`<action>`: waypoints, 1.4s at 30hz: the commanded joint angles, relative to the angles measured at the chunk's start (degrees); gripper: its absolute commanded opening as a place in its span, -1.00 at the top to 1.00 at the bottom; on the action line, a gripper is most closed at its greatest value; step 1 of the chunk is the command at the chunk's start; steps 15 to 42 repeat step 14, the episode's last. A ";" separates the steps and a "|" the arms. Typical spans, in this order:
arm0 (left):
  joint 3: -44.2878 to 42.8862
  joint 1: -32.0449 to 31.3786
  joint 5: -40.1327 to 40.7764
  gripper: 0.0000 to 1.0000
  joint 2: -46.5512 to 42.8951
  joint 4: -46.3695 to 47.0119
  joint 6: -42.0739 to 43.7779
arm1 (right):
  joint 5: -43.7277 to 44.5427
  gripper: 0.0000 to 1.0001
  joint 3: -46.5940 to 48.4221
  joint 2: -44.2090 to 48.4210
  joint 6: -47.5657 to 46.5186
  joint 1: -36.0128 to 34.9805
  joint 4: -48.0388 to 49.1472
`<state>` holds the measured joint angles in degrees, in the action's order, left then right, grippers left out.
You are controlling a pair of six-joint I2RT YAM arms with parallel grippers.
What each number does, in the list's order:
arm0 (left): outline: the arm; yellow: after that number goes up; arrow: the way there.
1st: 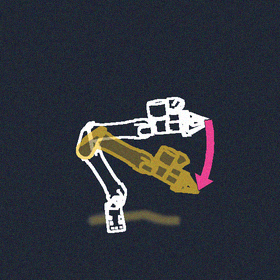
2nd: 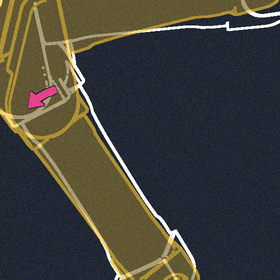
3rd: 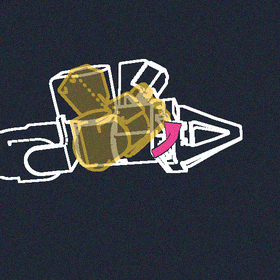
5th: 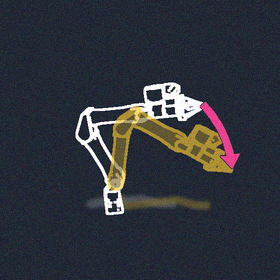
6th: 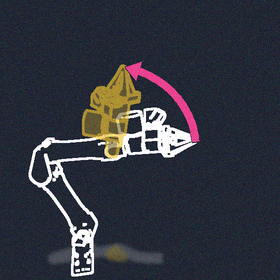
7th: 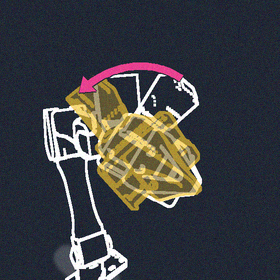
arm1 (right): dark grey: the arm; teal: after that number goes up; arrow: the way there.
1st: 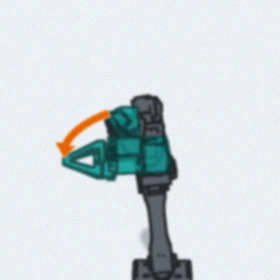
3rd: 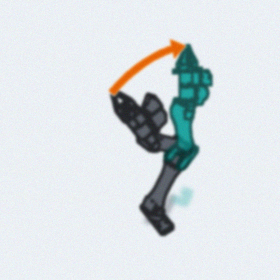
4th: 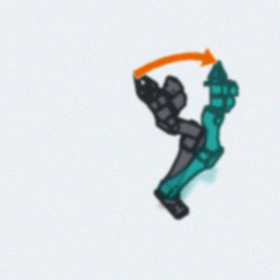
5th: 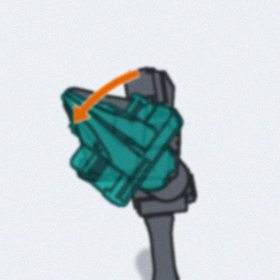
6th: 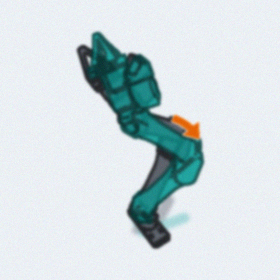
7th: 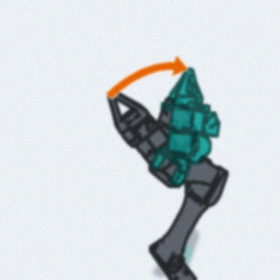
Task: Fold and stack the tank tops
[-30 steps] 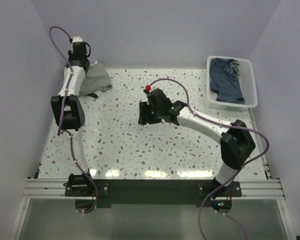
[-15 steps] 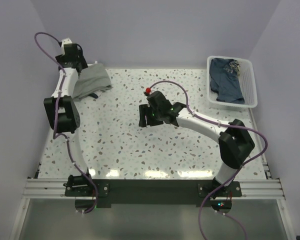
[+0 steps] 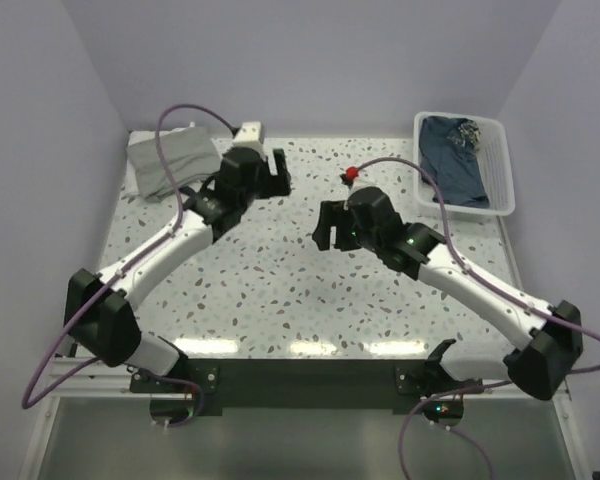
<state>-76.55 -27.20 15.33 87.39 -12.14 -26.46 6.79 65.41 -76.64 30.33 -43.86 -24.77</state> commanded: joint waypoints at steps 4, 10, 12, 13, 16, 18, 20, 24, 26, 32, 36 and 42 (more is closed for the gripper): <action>20.27 -18.14 3.74 -0.72 -12.06 4.41 -3.59 | 11.49 -0.58 -9.32 18.62 -0.88 0.35 -3.00; 26.63 -24.04 3.13 -0.72 -17.96 5.29 -5.97 | 16.50 -0.59 -16.70 28.81 1.84 0.44 -5.02; 26.55 -24.56 2.51 -0.73 -18.49 5.02 -5.80 | 16.77 -0.58 -18.99 30.14 2.10 0.44 -3.97; 26.28 -24.65 2.16 -0.73 -18.66 4.94 -5.54 | 17.38 -0.59 -19.35 30.50 2.80 0.44 -3.97; 25.93 -24.74 1.72 -0.73 -18.84 4.67 -5.19 | 17.82 -0.61 -19.35 30.85 3.16 0.44 -4.40; 25.93 -24.74 1.72 -0.73 -18.84 4.67 -5.19 | 17.82 -0.61 -19.35 30.85 3.16 0.44 -4.40; 25.93 -24.74 1.72 -0.73 -18.84 4.67 -5.19 | 17.82 -0.61 -19.35 30.85 3.16 0.44 -4.40; 25.93 -24.74 1.72 -0.73 -18.84 4.67 -5.19 | 17.82 -0.61 -19.35 30.85 3.16 0.44 -4.40; 25.93 -24.74 1.72 -0.73 -18.84 4.67 -5.19 | 17.82 -0.61 -19.35 30.85 3.16 0.44 -4.40; 25.93 -24.74 1.72 -0.73 -18.84 4.67 -5.19 | 17.82 -0.61 -19.35 30.85 3.16 0.44 -4.40; 25.93 -24.74 1.72 -0.73 -18.84 4.67 -5.19 | 17.82 -0.61 -19.35 30.85 3.16 0.44 -4.40; 25.93 -24.74 1.72 -0.73 -18.84 4.67 -5.19 | 17.82 -0.61 -19.35 30.85 3.16 0.44 -4.40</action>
